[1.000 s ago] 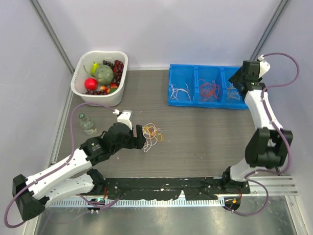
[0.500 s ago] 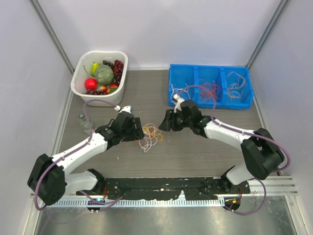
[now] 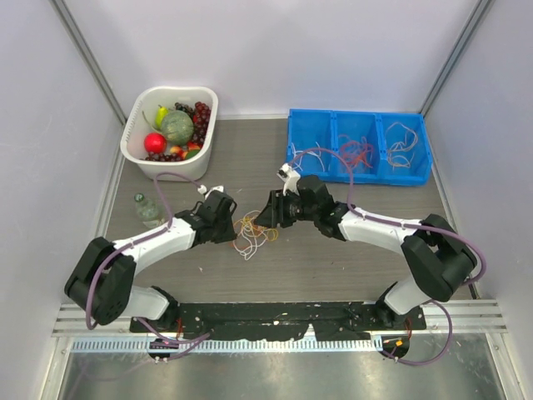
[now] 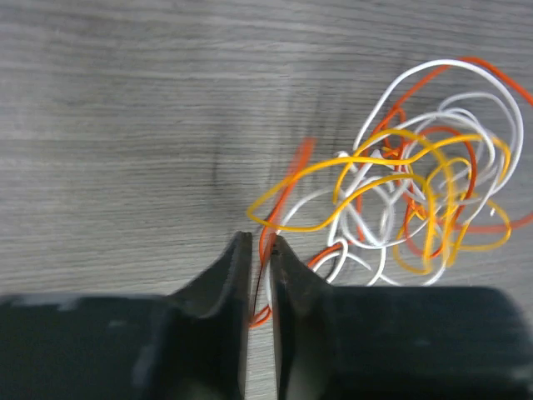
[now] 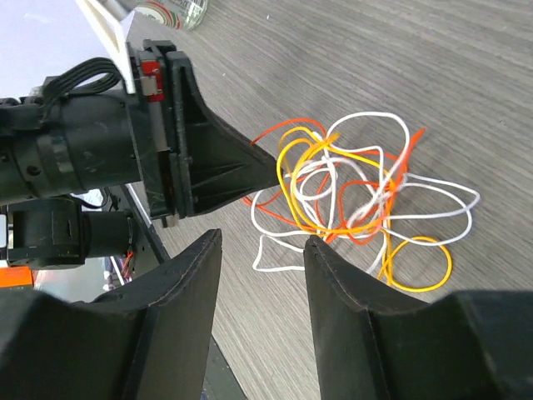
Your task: Untangle the cables
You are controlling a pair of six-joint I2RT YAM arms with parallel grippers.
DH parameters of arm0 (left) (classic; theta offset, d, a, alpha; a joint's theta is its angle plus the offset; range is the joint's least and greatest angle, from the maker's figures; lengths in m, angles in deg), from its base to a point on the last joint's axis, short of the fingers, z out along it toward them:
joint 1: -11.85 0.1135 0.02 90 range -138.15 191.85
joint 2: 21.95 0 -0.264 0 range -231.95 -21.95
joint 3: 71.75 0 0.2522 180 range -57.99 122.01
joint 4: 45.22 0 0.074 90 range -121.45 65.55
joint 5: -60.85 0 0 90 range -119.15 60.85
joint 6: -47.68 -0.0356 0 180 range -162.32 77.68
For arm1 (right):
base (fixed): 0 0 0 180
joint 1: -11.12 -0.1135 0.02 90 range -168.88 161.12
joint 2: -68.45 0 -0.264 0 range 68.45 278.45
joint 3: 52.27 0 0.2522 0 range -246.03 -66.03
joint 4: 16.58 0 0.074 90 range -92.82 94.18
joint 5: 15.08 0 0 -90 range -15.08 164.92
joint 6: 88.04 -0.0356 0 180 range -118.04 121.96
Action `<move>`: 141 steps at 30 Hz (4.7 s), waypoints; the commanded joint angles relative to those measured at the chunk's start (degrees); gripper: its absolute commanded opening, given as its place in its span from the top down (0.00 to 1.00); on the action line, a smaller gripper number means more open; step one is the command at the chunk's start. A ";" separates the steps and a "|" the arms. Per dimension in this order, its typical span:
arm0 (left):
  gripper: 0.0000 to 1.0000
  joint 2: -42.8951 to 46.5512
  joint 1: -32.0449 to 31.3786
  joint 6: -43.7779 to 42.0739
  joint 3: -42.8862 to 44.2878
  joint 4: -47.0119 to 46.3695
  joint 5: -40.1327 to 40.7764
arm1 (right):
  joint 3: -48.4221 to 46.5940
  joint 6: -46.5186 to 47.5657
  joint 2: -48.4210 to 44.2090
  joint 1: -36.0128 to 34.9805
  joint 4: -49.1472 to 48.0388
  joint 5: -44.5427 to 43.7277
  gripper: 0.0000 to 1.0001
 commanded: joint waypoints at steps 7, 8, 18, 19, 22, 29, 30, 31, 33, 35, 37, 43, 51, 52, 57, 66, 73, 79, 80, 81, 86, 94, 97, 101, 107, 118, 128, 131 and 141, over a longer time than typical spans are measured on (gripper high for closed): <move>0.99 10.64 0.18 -2.62 3.69 5.47 -0.60 | -1.02 -3.06 8.36 -3.32 -9.42 2.42 0.51; 0.99 12.57 0.27 -3.15 4.30 6.25 -1.83 | -1.20 -3.50 9.08 -3.50 -10.12 1.98 0.51; 1.00 24.36 0.18 -10.52 17.03 9.95 -11.77 | -4.01 -5.97 14.97 -4.91 -6.29 -9.34 0.69; 1.00 25.85 0.18 -12.02 20.79 9.87 -12.73 | -4.36 -5.45 15.15 -4.91 -3.12 -12.75 0.73; 1.00 28.05 0.18 -18.17 31.60 10.21 -15.37 | -4.28 -4.91 15.59 -4.47 0.51 -17.70 0.87; 1.00 31.66 0.18 -19.86 44.74 1.88 -19.87 | -1.99 -4.04 13.57 -2.80 3.05 -22.98 0.94; 1.00 31.75 0.27 -19.16 44.82 1.17 -19.25 | -1.99 -3.25 13.22 -2.80 3.41 -24.90 0.93; 1.00 31.66 0.18 -18.98 44.65 0.73 -18.99 | -2.08 -2.55 12.17 -2.71 4.72 -24.92 0.90; 1.00 30.79 0.27 -17.67 44.91 1.16 -15.31 | -2.61 -0.61 9.54 -2.45 7.52 -26.93 0.82; 1.00 30.17 0.27 -16.60 45.09 1.25 -13.19 | -2.78 2.89 6.38 -2.19 10.17 -28.87 0.60; 1.00 29.47 0.27 -16.26 45.35 1.42 -11.70 | -3.57 7.36 2.69 -2.10 13.08 -31.23 0.45; 1.00 27.53 0.18 -14.93 45.97 2.13 -10.99 | -4.54 22.66 -10.77 -2.01 19.15 -21.99 0.33; 1.00 26.92 0.18 -15.11 47.72 3.45 -10.64 | -2.78 21.28 -13.78 -8.33 0.34 3.12 0.31; 1.00 27.00 0.18 -15.20 47.99 3.62 -10.72 | -3.13 21.02 -11.85 -9.91 -1.40 3.12 0.31; 1.00 27.27 0.27 -16.25 49.48 5.11 -9.67 | -4.89 17.85 -4.73 -15.27 -9.84 3.91 0.31; 1.00 28.15 0.18 -17.66 49.31 6.70 -7.04 | -3.66 13.90 -3.65 -17.57 -13.55 1.29 0.69; 1.00 29.38 0.27 -18.45 43.96 9.42 1.22 | -13.21 13.98 -15.33 -17.57 -0.30 -11.45 0.99; 1.00 30.08 0.18 -12.40 32.01 5.57 -3.75 | -25.54 14.42 -22.29 -17.22 9.46 -18.06 0.99; 1.00 29.91 0.18 -10.56 30.34 4.25 -5.52 | -27.29 14.77 -22.21 -17.22 10.52 -19.28 0.99; 1.00 29.82 0.27 -8.36 27.89 1.98 -8.41 | -27.91 15.04 -21.94 -17.22 12.88 -20.33 0.99; 1.00 28.24 0.27 -4.30 23.56 -1.82 -12.21 | -30.81 12.31 -23.08 -16.95 12.12 -17.30 0.99; 1.00 21.22 0.27 0.52 21.80 -7.17 -22.22 | -28.72 14.95 -26.32 -16.95 22.48 -35.44 0.99; 0.96 16.04 0.18 4.22 20.57 -12.63 -30.30 | -27.04 15.13 -29.06 -16.51 24.76 -44.13 0.99; 0.54 12.94 0.27 4.41 19.43 -13.95 -30.42 | -29.84 17.67 -31.96 -15.37 29.68 -53.55 0.99; 0.04 15.84 0.27 -0.42 18.98 -10.01 -25.06 | -37.57 24.44 -28.29 -8.80 33.29 -61.21 0.99; 0.02 24.80 0.27 -7.29 13.02 0.81 -18.98 | -46.02 24.62 -12.73 19.68 29.17 -48.57 0.99; 0.05 29.03 0.27 -6.67 5.19 0.81 -20.22 | -48.05 26.64 3.26 28.39 18.28 -46.54 0.99; 0.05 29.12 0.27 -8.86 5.97 3.18 -18.90 | -47.78 24.19 8.19 29.80 17.56 -44.79 1.00; 0.04 29.29 0.27 -12.47 8.18 6.35 -16.70 | -57.00 20.49 14.00 31.38 18.88 -38.63 0.99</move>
